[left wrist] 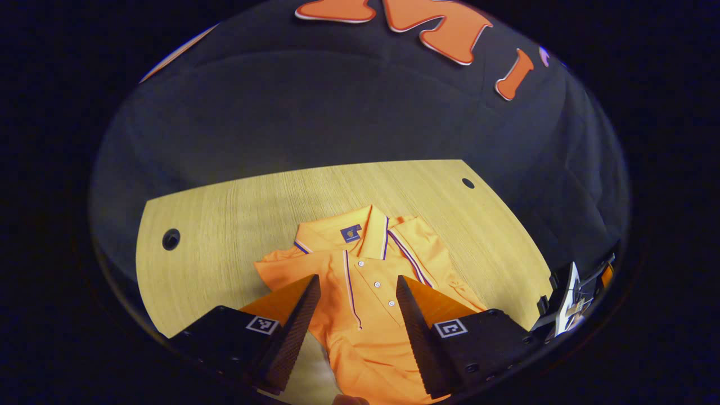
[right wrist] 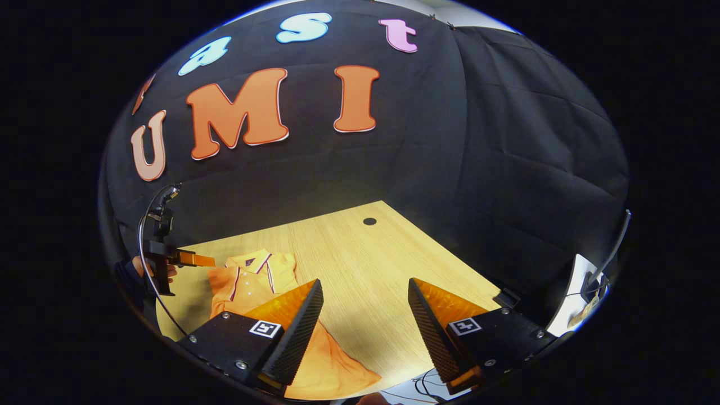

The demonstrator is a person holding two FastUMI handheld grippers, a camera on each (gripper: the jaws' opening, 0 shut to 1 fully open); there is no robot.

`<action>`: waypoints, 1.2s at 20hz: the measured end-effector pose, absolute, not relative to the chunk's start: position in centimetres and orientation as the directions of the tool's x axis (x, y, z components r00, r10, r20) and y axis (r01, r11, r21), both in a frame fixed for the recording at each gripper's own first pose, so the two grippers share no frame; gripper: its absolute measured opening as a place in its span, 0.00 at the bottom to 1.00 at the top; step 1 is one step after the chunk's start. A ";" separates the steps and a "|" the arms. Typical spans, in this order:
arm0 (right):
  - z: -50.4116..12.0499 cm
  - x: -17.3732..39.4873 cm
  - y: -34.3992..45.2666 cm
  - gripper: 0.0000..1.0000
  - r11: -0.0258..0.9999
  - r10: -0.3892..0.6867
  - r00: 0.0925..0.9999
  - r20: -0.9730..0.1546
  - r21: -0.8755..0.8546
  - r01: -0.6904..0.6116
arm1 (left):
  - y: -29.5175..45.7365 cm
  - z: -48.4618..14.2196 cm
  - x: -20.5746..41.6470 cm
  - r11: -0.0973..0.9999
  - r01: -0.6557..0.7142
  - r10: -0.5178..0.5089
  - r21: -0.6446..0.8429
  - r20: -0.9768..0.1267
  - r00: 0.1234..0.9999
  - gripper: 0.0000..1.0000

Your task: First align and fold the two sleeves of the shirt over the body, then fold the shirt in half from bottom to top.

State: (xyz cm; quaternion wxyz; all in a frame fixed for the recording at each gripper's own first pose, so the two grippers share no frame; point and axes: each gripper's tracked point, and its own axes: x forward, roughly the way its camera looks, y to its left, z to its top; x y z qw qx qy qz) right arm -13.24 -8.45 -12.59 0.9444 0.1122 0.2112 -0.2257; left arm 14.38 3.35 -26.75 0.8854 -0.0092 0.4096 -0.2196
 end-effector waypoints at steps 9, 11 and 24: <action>-10.6 -10.7 -6.3 0.93 0.975 -0.183 0.942 -0.282 0.073 0.211 | 5.0 -12.2 5.8 0.957 0.289 -0.272 -0.014 -0.390 0.880 0.92; -10.1 -10.6 -5.7 0.93 0.984 -0.125 0.962 -0.243 0.092 0.151 | 5.4 -9.2 3.1 0.971 0.233 -0.205 0.055 -0.316 0.926 0.95; -10.9 -12.9 -2.8 0.96 0.990 0.138 0.978 -0.160 0.037 -0.133 | 8.3 1.2 -14.0 0.993 -0.108 0.105 0.057 0.056 0.993 0.94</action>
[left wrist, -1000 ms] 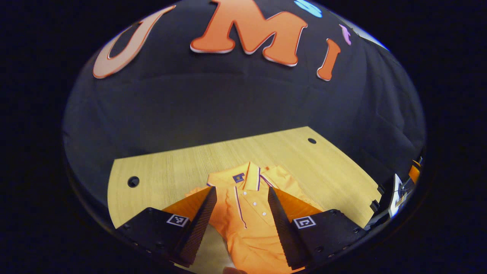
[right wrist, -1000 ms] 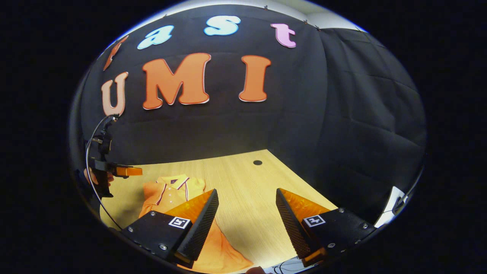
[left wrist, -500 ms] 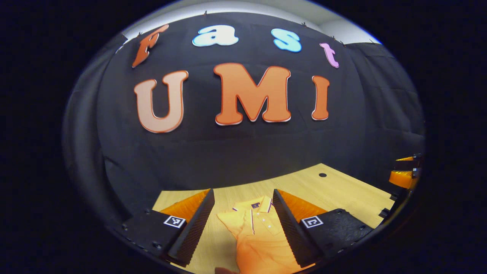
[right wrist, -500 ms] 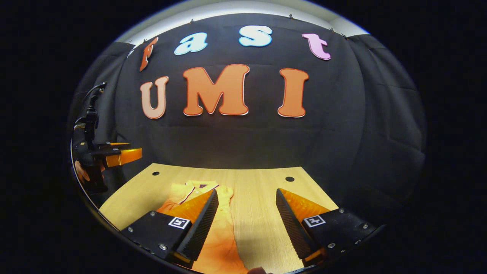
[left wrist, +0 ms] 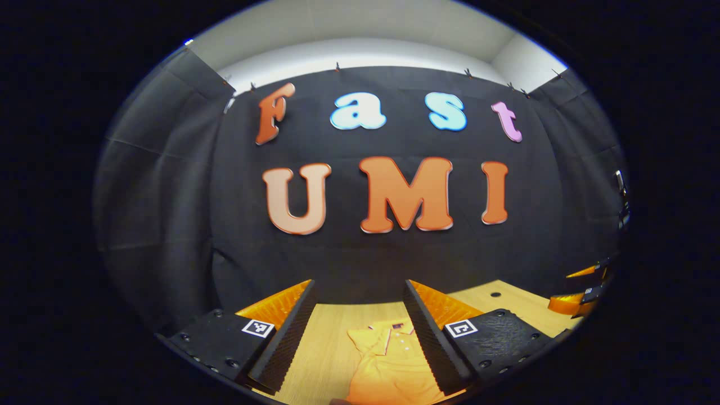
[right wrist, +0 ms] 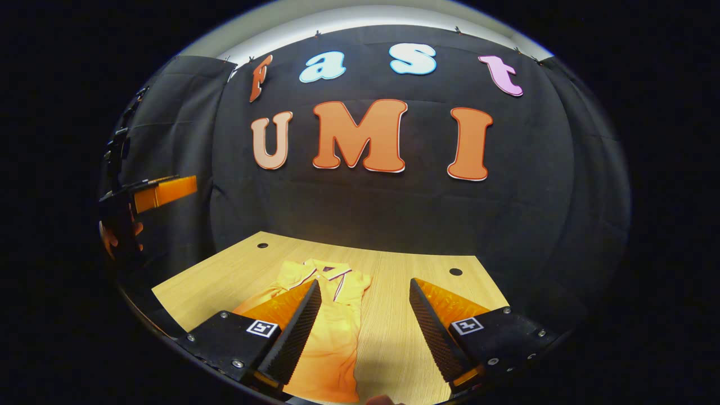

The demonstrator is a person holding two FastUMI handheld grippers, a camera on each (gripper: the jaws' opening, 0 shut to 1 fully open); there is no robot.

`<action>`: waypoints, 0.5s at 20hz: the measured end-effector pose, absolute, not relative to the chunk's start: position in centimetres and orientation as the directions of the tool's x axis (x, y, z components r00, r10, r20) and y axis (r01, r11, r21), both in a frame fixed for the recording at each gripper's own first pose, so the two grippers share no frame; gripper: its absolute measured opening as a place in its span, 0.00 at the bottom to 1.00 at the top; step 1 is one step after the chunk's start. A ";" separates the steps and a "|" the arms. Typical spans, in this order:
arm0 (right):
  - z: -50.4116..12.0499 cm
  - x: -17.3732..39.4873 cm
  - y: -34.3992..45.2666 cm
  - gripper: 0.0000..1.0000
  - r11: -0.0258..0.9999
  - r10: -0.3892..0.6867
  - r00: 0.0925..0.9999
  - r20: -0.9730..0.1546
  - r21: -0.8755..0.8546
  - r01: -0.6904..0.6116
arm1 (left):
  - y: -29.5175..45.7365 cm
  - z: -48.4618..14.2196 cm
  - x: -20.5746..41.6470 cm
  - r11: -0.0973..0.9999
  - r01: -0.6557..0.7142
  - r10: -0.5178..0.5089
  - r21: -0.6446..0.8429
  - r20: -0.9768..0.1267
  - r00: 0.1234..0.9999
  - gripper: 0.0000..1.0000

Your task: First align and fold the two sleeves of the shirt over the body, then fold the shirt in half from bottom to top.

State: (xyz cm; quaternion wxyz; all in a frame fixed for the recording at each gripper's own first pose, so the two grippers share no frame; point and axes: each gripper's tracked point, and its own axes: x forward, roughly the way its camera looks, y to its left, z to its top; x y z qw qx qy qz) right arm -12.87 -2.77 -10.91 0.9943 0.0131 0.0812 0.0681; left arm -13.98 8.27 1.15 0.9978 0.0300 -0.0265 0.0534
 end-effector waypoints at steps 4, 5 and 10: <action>-13.3 -13.1 -1.7 0.96 0.986 0.169 0.968 -0.187 0.041 -0.164 | 7.8 -4.2 -16.0 0.989 -0.085 0.093 0.122 -0.057 0.994 0.95; -14.5 -13.3 -1.5 0.96 0.985 0.173 0.960 -0.219 0.059 -0.164 | 7.6 -6.5 -15.9 0.989 -0.068 0.082 0.130 -0.108 0.991 0.95; -19.9 -14.3 -1.3 0.96 0.985 0.173 0.905 -0.390 0.092 -0.148 | 8.4 -13.6 -15.4 0.989 -0.010 0.058 0.146 -0.329 0.942 0.97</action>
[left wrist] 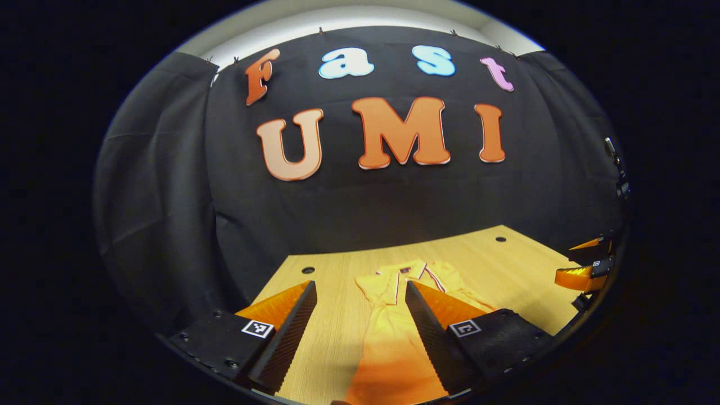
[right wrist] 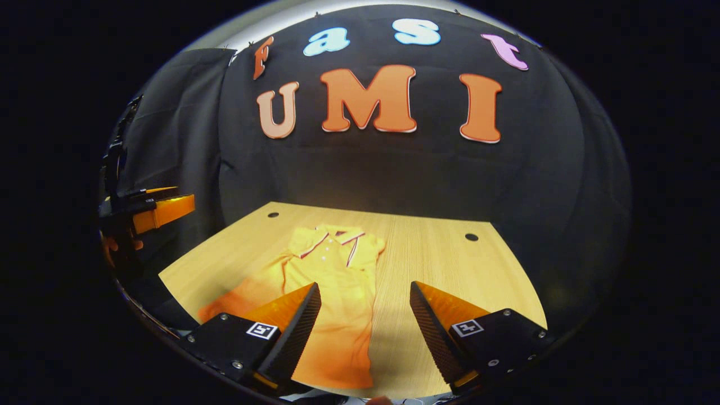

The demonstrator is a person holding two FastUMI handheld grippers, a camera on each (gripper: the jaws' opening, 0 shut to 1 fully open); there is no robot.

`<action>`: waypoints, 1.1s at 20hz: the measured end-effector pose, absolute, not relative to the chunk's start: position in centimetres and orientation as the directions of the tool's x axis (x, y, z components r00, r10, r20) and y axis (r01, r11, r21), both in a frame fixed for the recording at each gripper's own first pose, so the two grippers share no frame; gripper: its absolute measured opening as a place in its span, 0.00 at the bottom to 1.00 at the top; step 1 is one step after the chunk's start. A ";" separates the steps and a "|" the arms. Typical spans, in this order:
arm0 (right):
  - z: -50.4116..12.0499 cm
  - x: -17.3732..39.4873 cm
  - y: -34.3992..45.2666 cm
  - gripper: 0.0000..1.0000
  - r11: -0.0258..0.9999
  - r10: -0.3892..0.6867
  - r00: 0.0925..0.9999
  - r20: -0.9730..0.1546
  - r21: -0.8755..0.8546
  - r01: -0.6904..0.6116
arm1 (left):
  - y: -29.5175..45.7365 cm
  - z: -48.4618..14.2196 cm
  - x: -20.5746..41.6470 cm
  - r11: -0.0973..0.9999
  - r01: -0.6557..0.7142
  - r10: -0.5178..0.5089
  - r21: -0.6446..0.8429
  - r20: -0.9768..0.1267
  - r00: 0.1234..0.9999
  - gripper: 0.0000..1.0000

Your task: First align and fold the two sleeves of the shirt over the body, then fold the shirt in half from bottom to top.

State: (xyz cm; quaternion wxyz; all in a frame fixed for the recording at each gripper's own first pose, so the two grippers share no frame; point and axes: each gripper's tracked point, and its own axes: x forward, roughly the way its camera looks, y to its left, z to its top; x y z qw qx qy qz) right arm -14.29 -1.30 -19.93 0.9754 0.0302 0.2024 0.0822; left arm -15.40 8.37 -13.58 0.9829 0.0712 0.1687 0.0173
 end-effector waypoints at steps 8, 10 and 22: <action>-29.1 -16.9 0.0 0.97 0.979 0.205 0.743 -0.637 0.122 -0.165 | 9.6 -26.0 -16.8 0.989 0.055 0.046 0.135 -0.647 0.761 0.98; -30.9 -17.5 0.4 0.97 0.977 0.212 0.703 -0.679 0.135 -0.165 | 10.0 -28.4 -17.3 0.993 0.047 0.041 0.105 -0.704 0.709 0.98; -38.1 -21.2 2.0 0.98 0.979 0.201 0.511 -0.836 0.163 -0.119 | 11.7 -40.0 -21.0 0.997 0.052 0.029 0.054 -0.919 0.393 0.99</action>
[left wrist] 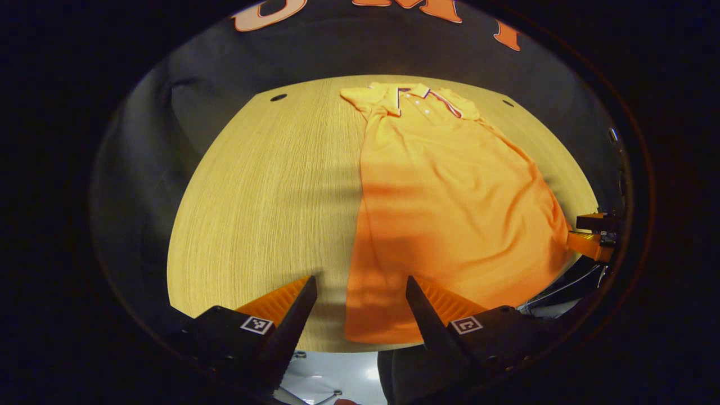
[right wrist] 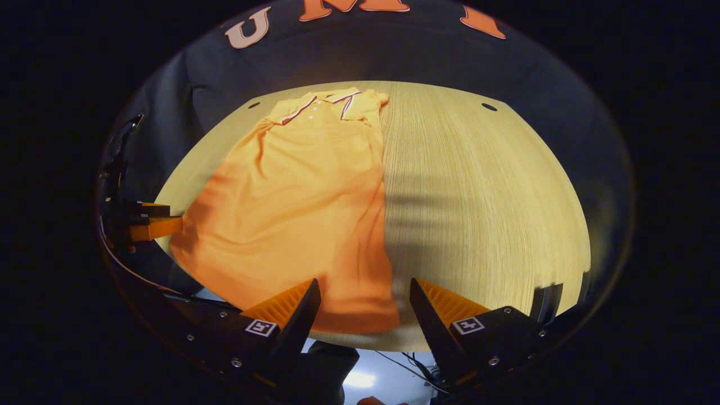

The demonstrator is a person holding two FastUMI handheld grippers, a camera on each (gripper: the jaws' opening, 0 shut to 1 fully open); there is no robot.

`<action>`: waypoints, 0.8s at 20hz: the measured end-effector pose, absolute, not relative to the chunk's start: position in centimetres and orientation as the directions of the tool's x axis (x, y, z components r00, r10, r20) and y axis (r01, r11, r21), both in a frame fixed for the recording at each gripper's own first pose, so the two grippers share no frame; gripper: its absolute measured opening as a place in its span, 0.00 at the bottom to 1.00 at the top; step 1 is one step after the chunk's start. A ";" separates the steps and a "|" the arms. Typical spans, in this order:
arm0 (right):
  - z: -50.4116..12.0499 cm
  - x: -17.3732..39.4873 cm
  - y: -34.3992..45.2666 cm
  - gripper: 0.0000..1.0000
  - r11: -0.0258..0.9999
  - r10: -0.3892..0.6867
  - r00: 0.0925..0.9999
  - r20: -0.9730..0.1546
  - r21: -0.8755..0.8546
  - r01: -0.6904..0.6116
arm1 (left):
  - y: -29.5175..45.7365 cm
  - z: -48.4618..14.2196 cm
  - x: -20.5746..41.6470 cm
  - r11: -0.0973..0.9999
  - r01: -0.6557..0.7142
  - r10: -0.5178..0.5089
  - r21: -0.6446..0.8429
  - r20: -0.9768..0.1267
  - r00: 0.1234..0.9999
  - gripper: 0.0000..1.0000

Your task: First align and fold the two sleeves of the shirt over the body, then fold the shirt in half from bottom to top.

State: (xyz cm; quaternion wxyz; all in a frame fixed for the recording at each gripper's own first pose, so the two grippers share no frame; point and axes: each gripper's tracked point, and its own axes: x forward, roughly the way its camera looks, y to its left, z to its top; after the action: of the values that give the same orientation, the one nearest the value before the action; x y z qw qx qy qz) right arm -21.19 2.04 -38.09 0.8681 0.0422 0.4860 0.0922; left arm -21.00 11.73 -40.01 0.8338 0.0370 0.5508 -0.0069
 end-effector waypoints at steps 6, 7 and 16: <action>-38.9 -22.5 3.1 0.96 0.977 0.214 0.490 -0.845 0.180 -0.116 | 10.8 -40.9 -22.7 0.999 0.041 0.004 0.018 -0.948 0.319 0.97; -38.9 -22.6 3.2 0.96 0.976 0.216 0.491 -0.844 0.180 -0.119 | 10.8 -40.7 -22.8 0.999 0.030 0.010 0.021 -0.945 0.326 0.97; -39.6 -22.6 2.5 0.94 0.986 0.148 0.461 -0.875 0.096 -0.136 | 10.1 -40.6 -23.1 1.000 0.004 0.013 0.015 -0.954 0.298 0.98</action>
State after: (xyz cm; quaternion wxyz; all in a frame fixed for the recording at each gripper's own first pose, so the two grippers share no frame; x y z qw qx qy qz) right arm -22.64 2.50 -39.60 0.8548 0.0060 0.5123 0.0833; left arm -23.07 10.08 -40.58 0.8056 0.0072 0.5924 0.0028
